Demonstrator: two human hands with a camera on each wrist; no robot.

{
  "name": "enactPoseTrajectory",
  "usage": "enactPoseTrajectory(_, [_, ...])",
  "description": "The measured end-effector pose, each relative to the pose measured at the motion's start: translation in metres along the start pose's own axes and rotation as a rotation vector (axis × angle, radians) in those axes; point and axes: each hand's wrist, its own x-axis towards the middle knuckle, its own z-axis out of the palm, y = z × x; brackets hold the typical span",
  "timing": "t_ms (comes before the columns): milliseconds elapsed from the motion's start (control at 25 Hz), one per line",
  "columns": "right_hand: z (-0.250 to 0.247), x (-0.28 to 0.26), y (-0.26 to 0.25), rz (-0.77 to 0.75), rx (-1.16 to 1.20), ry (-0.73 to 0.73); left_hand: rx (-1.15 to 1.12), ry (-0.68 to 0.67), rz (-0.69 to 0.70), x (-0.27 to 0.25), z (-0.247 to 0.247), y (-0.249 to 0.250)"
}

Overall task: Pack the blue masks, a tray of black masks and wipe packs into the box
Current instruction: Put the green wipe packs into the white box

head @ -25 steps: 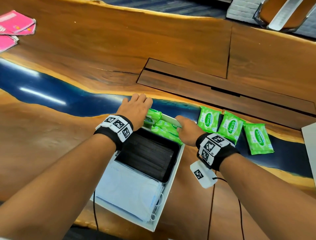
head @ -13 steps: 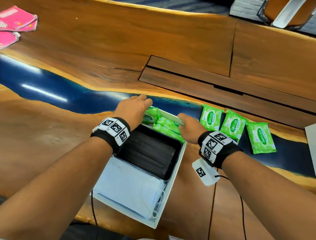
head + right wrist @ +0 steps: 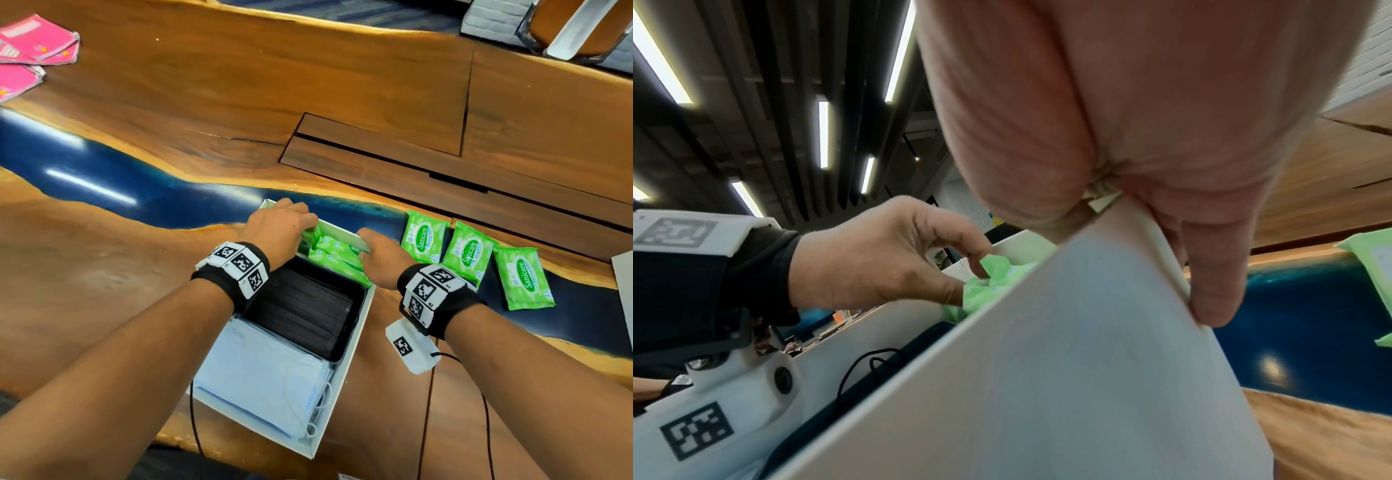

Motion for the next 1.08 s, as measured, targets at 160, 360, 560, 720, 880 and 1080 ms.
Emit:
enactPoseTrajectory(160, [-0.001,0.000,0.000,-0.012,-0.004,0.002,-0.113,-0.033,0.041,0.002,0.005,0.001])
enactPoseTrajectory(360, [-0.002,-0.001,0.001,-0.015,0.001,-0.006,0.003,-0.162,-0.156,0.000,-0.014,-0.006])
enactPoseTrajectory(560, [-0.002,-0.001,0.001,-0.020,-0.009,-0.014,0.045,-0.318,-0.160,0.004,0.000,-0.002])
enactPoseTrajectory(720, [-0.002,0.000,0.001,-0.027,-0.016,-0.022,-0.031,-0.435,-0.224,0.005,0.013,-0.002])
enactPoseTrajectory(880, [-0.001,0.002,0.000,-0.025,-0.013,-0.028,-0.047,-0.510,-0.218,0.009,0.022,0.001])
enactPoseTrajectory(1080, [0.000,0.004,0.001,-0.016,-0.016,-0.038,0.004,-0.478,-0.196,0.008,0.025,-0.001])
